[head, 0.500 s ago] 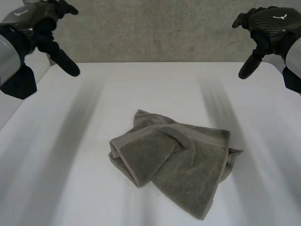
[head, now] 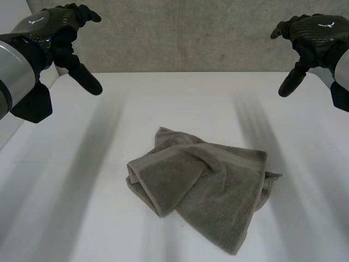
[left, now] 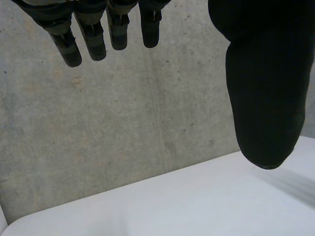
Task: Fold the towel.
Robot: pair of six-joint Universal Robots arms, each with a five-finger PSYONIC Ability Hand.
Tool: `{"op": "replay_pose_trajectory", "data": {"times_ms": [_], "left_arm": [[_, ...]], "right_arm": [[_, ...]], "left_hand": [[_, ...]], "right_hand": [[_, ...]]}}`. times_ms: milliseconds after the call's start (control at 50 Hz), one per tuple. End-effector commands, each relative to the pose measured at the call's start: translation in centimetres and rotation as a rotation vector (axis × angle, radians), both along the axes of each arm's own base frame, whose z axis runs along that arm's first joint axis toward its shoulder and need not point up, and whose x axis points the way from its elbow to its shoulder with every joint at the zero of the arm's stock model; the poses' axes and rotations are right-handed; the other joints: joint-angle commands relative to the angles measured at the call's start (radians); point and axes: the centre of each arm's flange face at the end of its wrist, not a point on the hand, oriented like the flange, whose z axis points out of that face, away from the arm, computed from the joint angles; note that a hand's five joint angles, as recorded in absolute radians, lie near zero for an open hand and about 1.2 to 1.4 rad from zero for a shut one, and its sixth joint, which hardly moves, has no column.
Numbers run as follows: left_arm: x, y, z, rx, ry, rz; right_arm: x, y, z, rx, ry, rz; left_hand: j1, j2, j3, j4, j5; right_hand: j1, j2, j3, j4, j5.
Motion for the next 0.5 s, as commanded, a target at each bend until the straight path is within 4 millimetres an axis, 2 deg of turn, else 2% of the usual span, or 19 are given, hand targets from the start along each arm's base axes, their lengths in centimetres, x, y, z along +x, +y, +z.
{"op": "replay_pose_trajectory", "data": {"times_ms": [20,160,200,220,240,260,280,300,320,360,380,420,440,480,500], "left_arm": [[-0.3,0.3,-0.2,0.006,-0.003,-0.015],[-0.7,0.2,-1.3,0.020,-0.009,-0.033],[-1.2,-0.3,-2.0,0.009,-0.004,-0.042],[-1.2,-0.3,-2.0,0.009,-0.004,-0.042],[-1.5,-0.7,-3.1,0.027,-0.013,-0.047],[-1.5,-0.7,-3.1,0.027,-0.013,-0.047],[-1.8,-1.2,-4.7,0.051,-0.029,-0.050],[-2.0,-1.8,-6.1,0.066,-0.046,-0.053],[-2.0,-1.8,-6.1,0.066,-0.047,-0.053],[-2.0,-2.9,-8.8,0.080,-0.099,-0.045],[-2.0,-2.9,-8.8,0.080,-0.099,-0.045],[-2.1,-3.9,-11.7,0.080,-0.165,-0.045],[-2.1,-3.9,-11.7,0.080,-0.166,-0.045],[-1.6,-4.9,-14.2,0.078,-0.219,-0.053],[-1.6,-4.9,-14.2,0.078,-0.219,-0.053]], "right_arm": [[0.3,0.1,-0.3,0.007,0.005,0.016],[1.1,0.8,-2.0,0.038,0.081,0.090],[3.2,2.6,-4.2,0.031,0.220,0.244],[3.2,2.6,-4.2,0.031,0.220,0.244],[4.4,3.9,-5.3,0.015,0.298,0.326],[5.7,5.2,-6.3,-0.002,0.360,0.415],[5.7,5.2,-6.4,-0.003,0.361,0.416],[7.2,6.6,-7.4,-0.032,0.413,0.504],[7.2,6.6,-7.4,-0.032,0.414,0.505],[9.9,9.4,-9.6,-0.078,0.488,0.671],[9.9,9.4,-9.6,-0.078,0.488,0.672],[11.4,10.9,-11.8,-0.078,0.518,0.768],[11.4,10.9,-11.8,-0.078,0.518,0.769],[12.6,11.7,-13.9,-0.075,0.519,0.832],[12.6,11.7,-13.9,-0.075,0.519,0.833]], "left_hand": [[0.008,0.015,0.014,0.015,-0.016],[0.005,0.012,0.011,0.012,-0.019],[0.011,0.018,0.017,0.018,-0.014],[0.011,0.018,0.017,0.018,-0.014],[0.014,0.021,0.020,0.021,-0.011],[0.014,0.021,0.020,0.021,-0.011],[0.017,0.024,0.023,0.024,-0.008],[0.014,0.021,0.020,0.021,-0.011],[0.014,0.021,0.020,0.021,-0.011],[0.017,0.024,0.023,0.024,-0.008],[0.017,0.024,0.023,0.024,-0.008],[0.017,0.024,0.023,0.024,-0.008],[0.017,0.024,0.023,0.024,-0.008],[0.017,0.024,0.023,0.024,-0.008],[0.017,0.024,0.023,0.024,-0.008]], "right_hand": [[-0.060,-0.080,-0.077,-0.091,-0.064],[-0.060,-0.080,-0.077,-0.091,-0.064],[-0.060,-0.080,-0.077,-0.091,-0.064],[-0.060,-0.080,-0.077,-0.091,-0.064],[-0.060,-0.080,-0.077,-0.091,-0.064],[-0.060,-0.080,-0.077,-0.091,-0.064],[-0.060,-0.080,-0.077,-0.091,-0.064],[-0.060,-0.080,-0.077,-0.091,-0.064],[-0.060,-0.080,-0.077,-0.091,-0.064],[-0.060,-0.080,-0.077,-0.091,-0.064],[-0.060,-0.080,-0.077,-0.091,-0.064],[-0.039,-0.058,-0.055,-0.069,-0.042],[-0.038,-0.058,-0.055,-0.069,-0.042],[0.020,0.001,0.004,-0.010,0.017],[0.021,0.001,0.004,-0.010,0.017]]}}
